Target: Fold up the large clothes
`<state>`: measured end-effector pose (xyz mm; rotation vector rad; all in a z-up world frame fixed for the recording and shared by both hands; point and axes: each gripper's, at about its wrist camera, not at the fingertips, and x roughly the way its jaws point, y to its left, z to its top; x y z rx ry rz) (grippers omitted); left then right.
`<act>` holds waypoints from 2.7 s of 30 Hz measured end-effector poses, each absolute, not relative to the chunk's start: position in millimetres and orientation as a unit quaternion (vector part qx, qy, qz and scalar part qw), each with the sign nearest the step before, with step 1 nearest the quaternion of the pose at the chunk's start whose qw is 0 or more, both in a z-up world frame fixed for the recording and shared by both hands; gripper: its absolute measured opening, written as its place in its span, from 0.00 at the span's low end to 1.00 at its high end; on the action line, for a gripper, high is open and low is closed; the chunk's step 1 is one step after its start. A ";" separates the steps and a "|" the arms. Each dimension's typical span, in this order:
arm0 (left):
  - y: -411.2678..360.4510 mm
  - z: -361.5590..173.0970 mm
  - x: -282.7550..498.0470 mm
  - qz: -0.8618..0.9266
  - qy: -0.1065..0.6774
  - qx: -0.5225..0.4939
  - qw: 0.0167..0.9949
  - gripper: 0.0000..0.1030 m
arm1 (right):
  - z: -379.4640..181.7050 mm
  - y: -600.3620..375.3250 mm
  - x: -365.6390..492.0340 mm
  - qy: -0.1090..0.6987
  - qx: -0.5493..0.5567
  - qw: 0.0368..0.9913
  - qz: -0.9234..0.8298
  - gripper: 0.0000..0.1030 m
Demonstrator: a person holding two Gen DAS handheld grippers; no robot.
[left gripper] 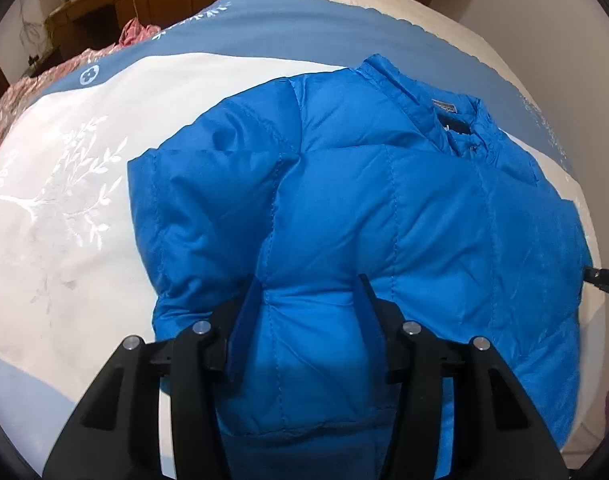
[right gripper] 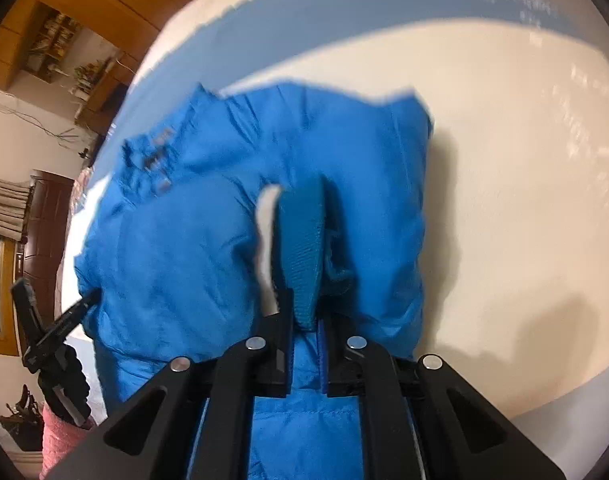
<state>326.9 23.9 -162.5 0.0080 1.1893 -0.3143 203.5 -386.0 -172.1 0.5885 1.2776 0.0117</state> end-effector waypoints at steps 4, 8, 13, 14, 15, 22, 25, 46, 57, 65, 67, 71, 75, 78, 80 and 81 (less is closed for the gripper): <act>27.8 -143.0 324.9 -0.152 0.556 -0.004 0.817 0.46 | -149.0 -384.7 194.4 0.569 0.245 0.785 -0.024 0.19; 17.6 -115.0 328.0 -0.164 0.523 0.008 0.837 0.51 | -105.4 -373.8 205.6 0.522 0.214 0.826 -0.024 0.24; -10.1 -127.1 346.9 -0.158 0.532 0.022 0.832 0.50 | -122.3 -338.9 248.6 0.540 0.182 0.822 0.005 0.24; -13.9 -133.1 350.1 -0.153 0.534 0.029 0.831 0.50 | -132.5 -337.7 255.2 0.549 0.181 0.816 0.001 0.24; -17.0 -142.8 354.5 -0.148 0.542 0.034 0.826 0.51 | -140.7 -336.2 259.7 0.556 0.183 0.811 -0.003 0.24; -11.7 -165.1 369.1 -0.155 0.556 0.021 0.816 0.55 | -181.3 -343.6 268.8 0.567 0.212 0.796 -0.004 0.19; -11.9 -149.6 366.1 -0.141 0.557 0.024 0.818 0.51 | -164.5 -343.5 262.4 0.566 0.210 0.797 -0.012 0.22; -14.9 -138.4 281.7 -0.162 0.541 0.063 0.823 0.53 | -154.3 -290.1 198.8 0.557 0.178 0.810 0.052 0.25; 127.9 -119.6 151.5 -0.151 0.572 -0.029 0.806 0.73 | -121.1 -345.0 6.9 0.509 0.251 0.820 0.081 0.56; 154.4 -158.7 67.7 -0.172 0.621 -0.120 0.755 0.75 | -171.5 -350.8 -74.8 0.553 0.309 0.771 0.067 0.63; 147.2 -169.9 59.2 -0.173 0.629 -0.121 0.748 0.75 | -180.9 -349.5 -79.7 0.557 0.312 0.767 0.066 0.66; 137.6 -187.5 52.5 -0.169 0.639 -0.137 0.738 0.75 | -203.9 -342.9 -75.0 0.560 0.320 0.761 0.069 0.67; 132.4 -185.2 47.1 -0.179 0.630 -0.155 0.740 0.61 | -206.4 -339.3 -72.1 0.552 0.322 0.765 0.080 0.51; 132.3 -187.0 43.1 -0.162 0.632 -0.146 0.743 0.39 | -212.2 -337.8 -70.0 0.554 0.339 0.755 0.092 0.35; 136.0 -186.6 43.0 -0.160 0.632 -0.158 0.741 0.26 | -211.9 -336.5 -69.0 0.553 0.343 0.753 0.097 0.27; 139.6 -185.8 42.9 -0.161 0.632 -0.172 0.738 0.20 | -211.2 -336.8 -69.2 0.550 0.347 0.753 0.101 0.21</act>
